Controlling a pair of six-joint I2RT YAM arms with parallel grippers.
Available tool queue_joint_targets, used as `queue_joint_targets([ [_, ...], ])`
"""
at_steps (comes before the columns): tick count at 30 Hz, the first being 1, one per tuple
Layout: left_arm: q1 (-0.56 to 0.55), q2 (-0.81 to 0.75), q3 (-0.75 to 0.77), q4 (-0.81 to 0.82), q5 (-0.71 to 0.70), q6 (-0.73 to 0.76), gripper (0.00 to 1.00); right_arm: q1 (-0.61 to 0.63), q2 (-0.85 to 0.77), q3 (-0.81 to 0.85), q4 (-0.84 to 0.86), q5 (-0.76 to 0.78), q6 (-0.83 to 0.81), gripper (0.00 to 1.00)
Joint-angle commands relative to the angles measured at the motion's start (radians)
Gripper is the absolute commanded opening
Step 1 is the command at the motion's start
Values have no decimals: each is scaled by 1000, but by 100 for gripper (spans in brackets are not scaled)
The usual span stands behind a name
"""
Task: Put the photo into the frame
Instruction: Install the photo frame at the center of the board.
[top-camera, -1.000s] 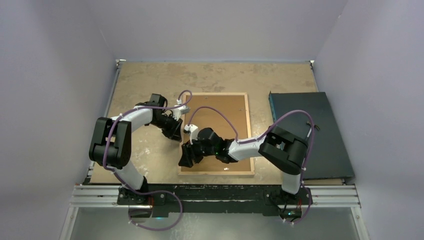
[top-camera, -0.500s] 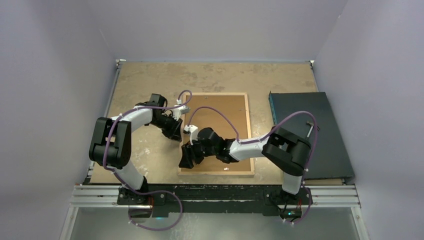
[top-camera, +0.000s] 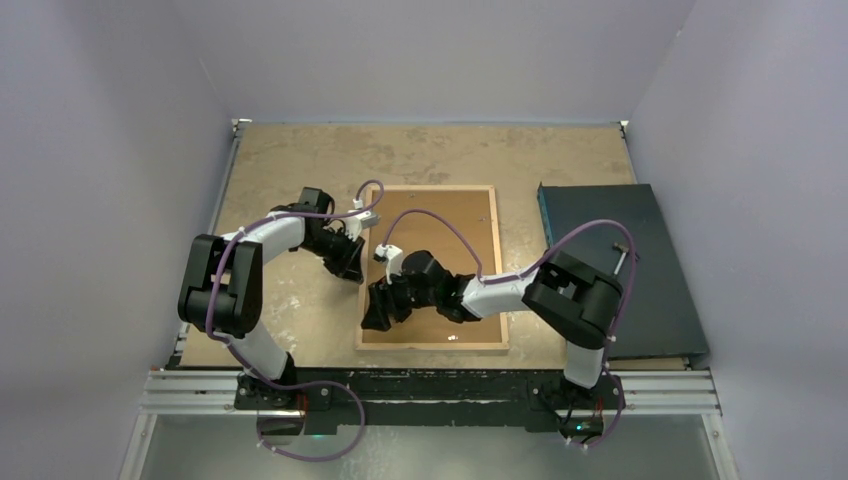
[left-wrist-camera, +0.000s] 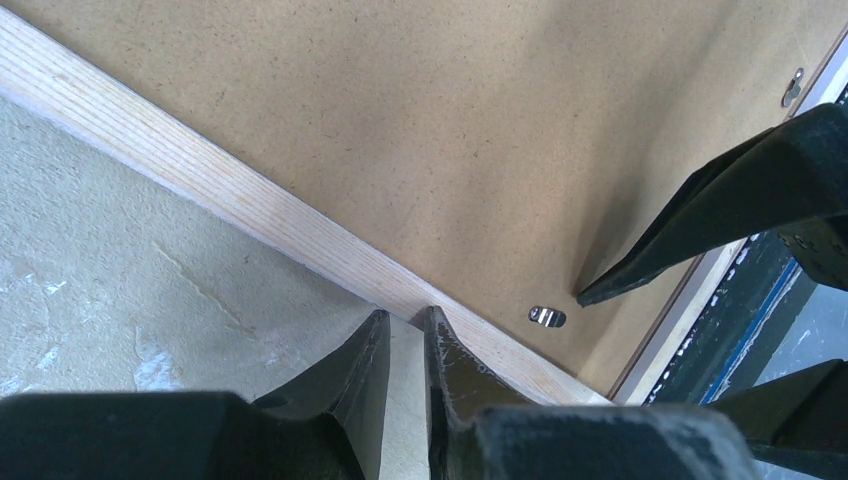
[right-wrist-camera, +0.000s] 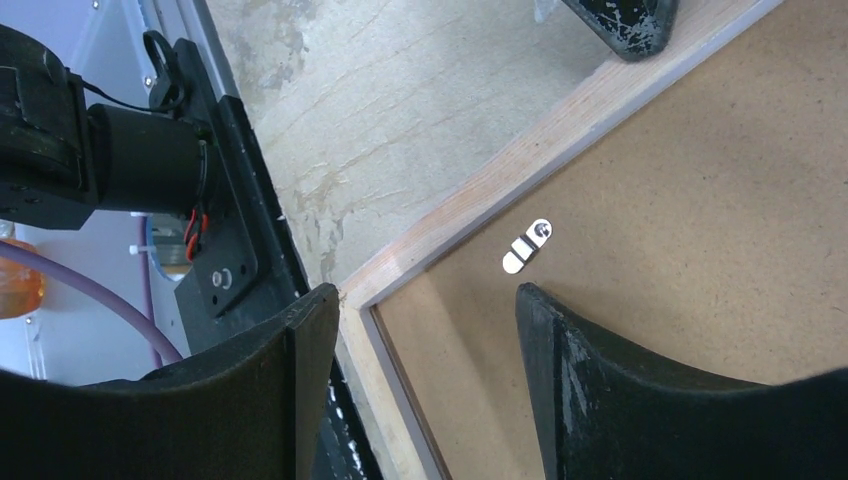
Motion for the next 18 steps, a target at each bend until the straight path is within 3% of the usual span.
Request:
queue_joint_targets([
  [1, -2, 2, -12, 52, -34, 25, 14, 1, 27, 0, 64, -22, 12, 68],
  [18, -2, 0, -10, 43, -27, 28, 12, 2, 66, 12, 114, -21, 35, 65],
])
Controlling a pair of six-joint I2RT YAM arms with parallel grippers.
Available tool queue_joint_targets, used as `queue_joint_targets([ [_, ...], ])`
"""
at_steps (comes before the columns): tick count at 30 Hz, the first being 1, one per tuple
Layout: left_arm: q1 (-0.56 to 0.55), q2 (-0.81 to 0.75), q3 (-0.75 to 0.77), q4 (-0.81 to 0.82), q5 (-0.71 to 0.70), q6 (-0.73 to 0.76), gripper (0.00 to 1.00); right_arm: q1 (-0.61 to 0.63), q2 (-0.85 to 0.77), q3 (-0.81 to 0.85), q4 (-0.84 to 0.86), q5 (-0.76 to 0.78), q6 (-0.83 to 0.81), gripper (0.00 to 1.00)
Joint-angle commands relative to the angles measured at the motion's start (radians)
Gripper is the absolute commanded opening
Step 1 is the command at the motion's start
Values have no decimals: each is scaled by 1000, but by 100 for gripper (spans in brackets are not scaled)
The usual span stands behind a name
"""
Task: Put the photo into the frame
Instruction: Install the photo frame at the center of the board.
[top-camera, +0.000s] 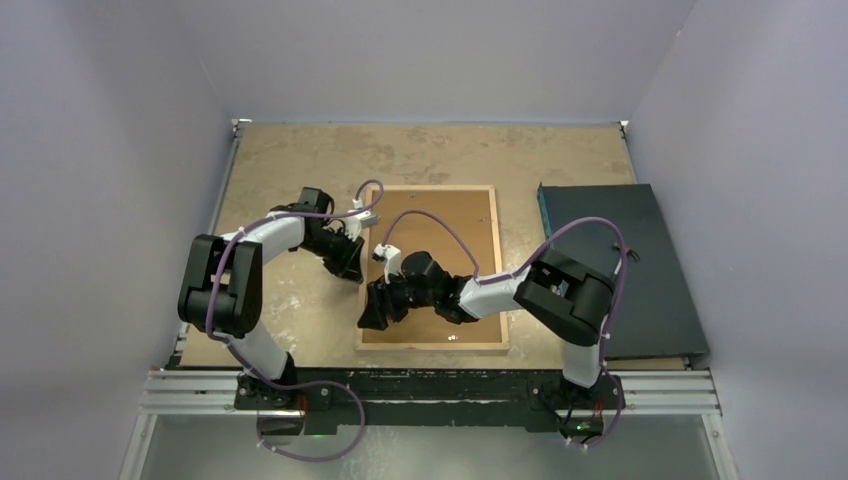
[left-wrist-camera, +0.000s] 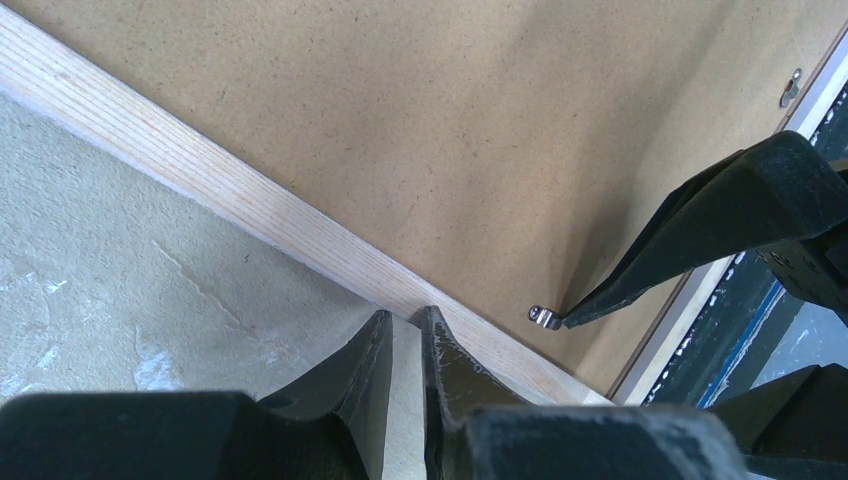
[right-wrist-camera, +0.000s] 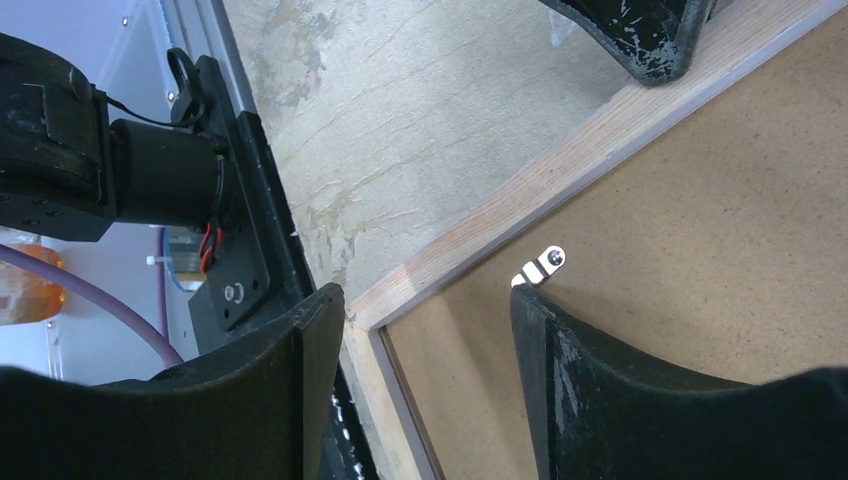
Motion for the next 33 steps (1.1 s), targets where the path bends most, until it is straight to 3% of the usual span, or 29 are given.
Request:
queue_joint_targets([
  [1, -3, 0, -11, 43, -30, 29, 12, 2, 26, 14, 18, -1, 6, 64],
  [33, -4, 4, 13, 17, -21, 43, 11, 1, 88, 40, 80, 50, 25, 62],
])
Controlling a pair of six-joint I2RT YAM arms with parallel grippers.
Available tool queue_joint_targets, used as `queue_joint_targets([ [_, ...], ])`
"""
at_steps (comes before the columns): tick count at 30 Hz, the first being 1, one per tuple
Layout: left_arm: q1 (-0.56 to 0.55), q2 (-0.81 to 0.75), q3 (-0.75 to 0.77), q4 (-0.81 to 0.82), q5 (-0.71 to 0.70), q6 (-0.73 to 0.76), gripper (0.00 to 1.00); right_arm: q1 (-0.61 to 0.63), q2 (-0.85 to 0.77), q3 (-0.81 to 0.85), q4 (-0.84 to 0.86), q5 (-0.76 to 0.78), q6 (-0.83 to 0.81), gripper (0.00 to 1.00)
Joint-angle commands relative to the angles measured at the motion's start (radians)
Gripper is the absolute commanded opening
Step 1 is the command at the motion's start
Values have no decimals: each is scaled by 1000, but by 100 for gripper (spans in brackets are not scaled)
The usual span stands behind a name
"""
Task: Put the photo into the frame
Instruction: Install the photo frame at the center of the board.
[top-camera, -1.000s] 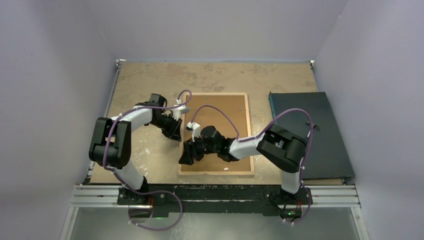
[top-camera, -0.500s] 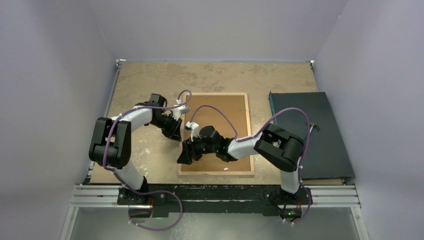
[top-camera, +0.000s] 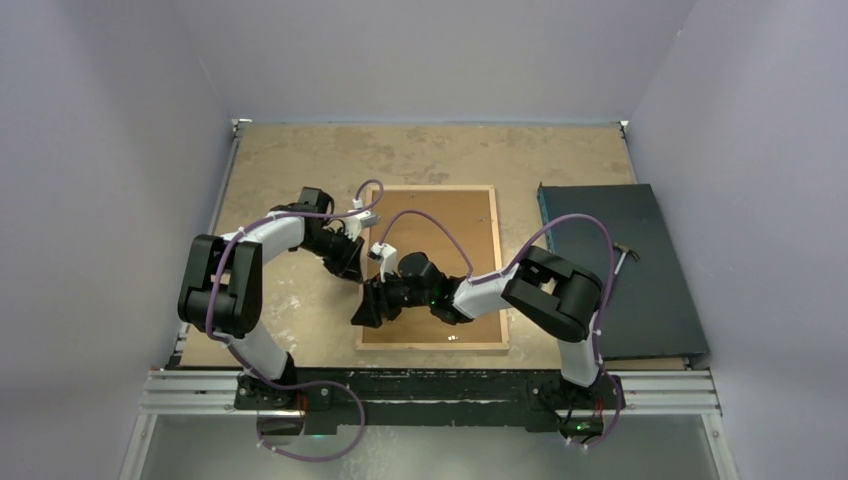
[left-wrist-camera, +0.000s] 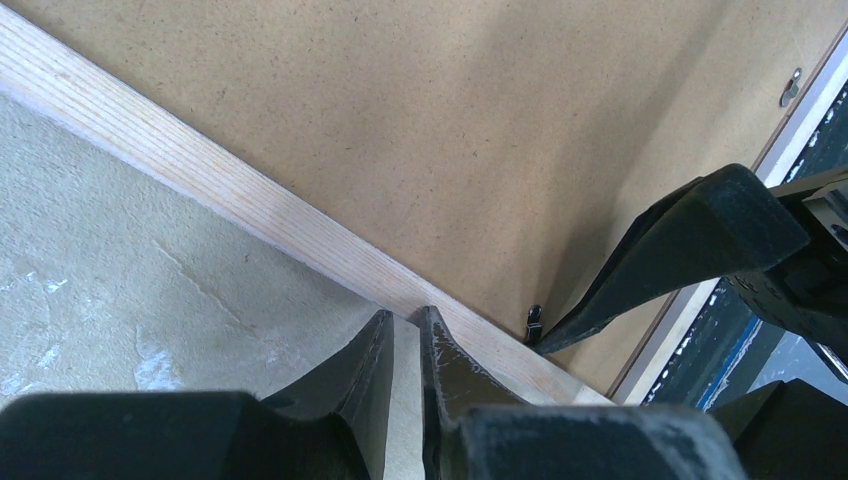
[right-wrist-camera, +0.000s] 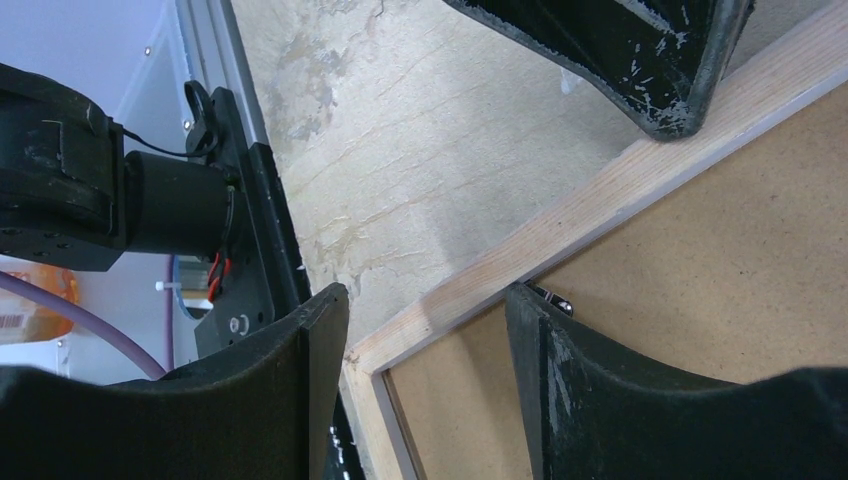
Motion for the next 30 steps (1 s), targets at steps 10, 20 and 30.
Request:
queue_joint_targets([
  [10, -3, 6, 10, 17, -20, 46, 11, 2, 33, 3, 13, 68, -4, 61],
  [20, -3, 3, 11, 6, -18, 49, 11, 3, 16, -31, 149, 65, -8, 62],
  [30, 3, -14, 31, -17, -21, 49, 10, 3, -207, -138, 117, 85, -18, 70],
])
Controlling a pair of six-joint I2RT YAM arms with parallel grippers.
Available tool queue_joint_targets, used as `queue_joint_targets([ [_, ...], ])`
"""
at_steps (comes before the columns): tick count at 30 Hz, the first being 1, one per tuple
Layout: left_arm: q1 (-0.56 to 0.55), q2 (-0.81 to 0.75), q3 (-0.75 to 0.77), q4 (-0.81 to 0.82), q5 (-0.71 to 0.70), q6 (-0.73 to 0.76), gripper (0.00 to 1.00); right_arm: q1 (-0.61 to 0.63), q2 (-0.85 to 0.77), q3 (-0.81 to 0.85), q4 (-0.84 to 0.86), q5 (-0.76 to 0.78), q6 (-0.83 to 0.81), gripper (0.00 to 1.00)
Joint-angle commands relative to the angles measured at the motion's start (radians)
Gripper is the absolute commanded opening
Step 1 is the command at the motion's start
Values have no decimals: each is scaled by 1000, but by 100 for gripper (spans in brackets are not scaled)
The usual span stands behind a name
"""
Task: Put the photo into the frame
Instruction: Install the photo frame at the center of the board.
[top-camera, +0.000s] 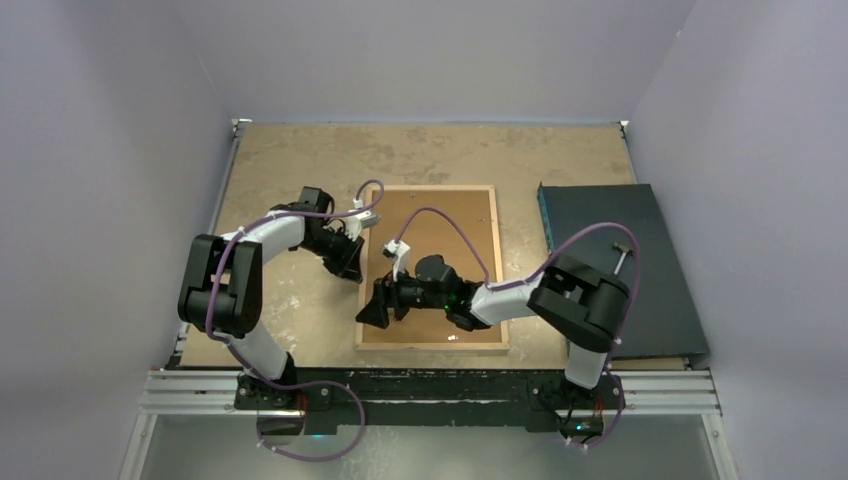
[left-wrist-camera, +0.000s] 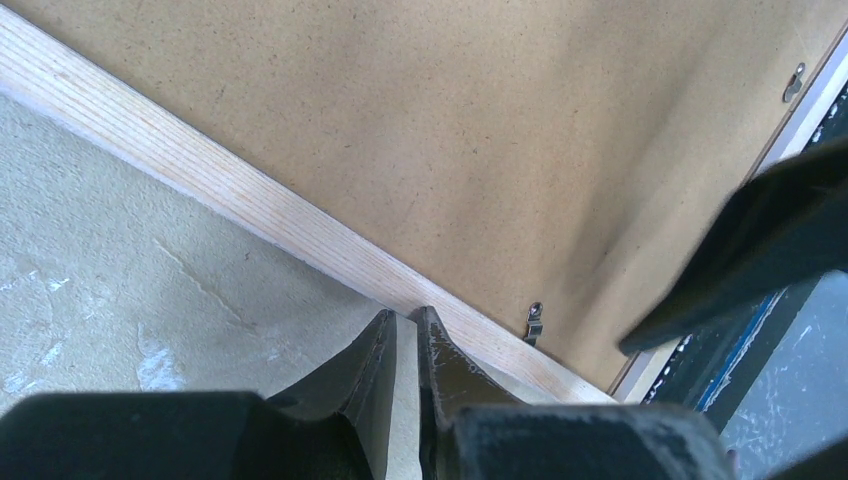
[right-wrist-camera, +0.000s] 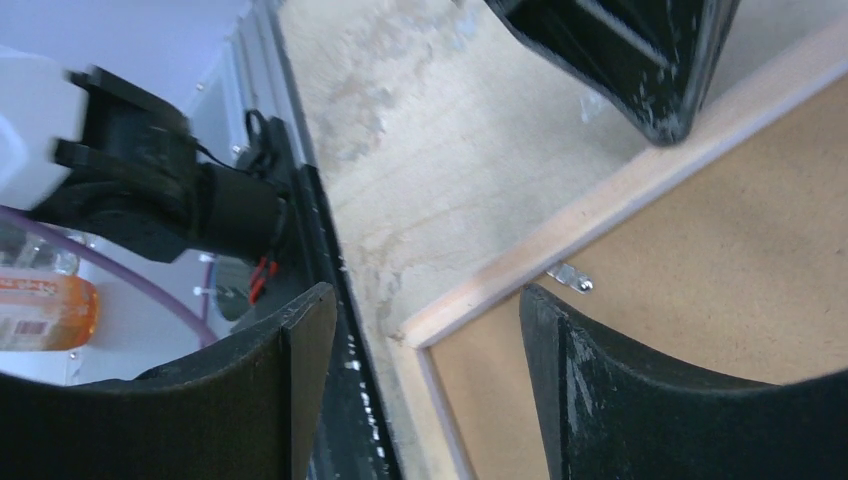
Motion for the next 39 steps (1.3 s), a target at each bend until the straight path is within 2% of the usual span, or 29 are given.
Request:
queue_joint_targets([
  [1, 3, -15, 27, -3, -18, 38, 10, 3, -102, -33, 5, 52, -23, 71],
  [12, 5, 0, 19, 1, -12, 44, 9, 30, 12, -12, -8, 98, -15, 70],
  [22, 4, 4, 30, -4, -1, 43, 9, 72, 58, 46, -43, 156, -26, 68],
  [29, 4, 4, 29, -6, 2, 45, 8, 77, 59, 65, -60, 249, -21, 66],
  [39, 4, 3, 24, -6, 5, 45, 8, 78, 87, 80, -55, 240, -20, 65],
])
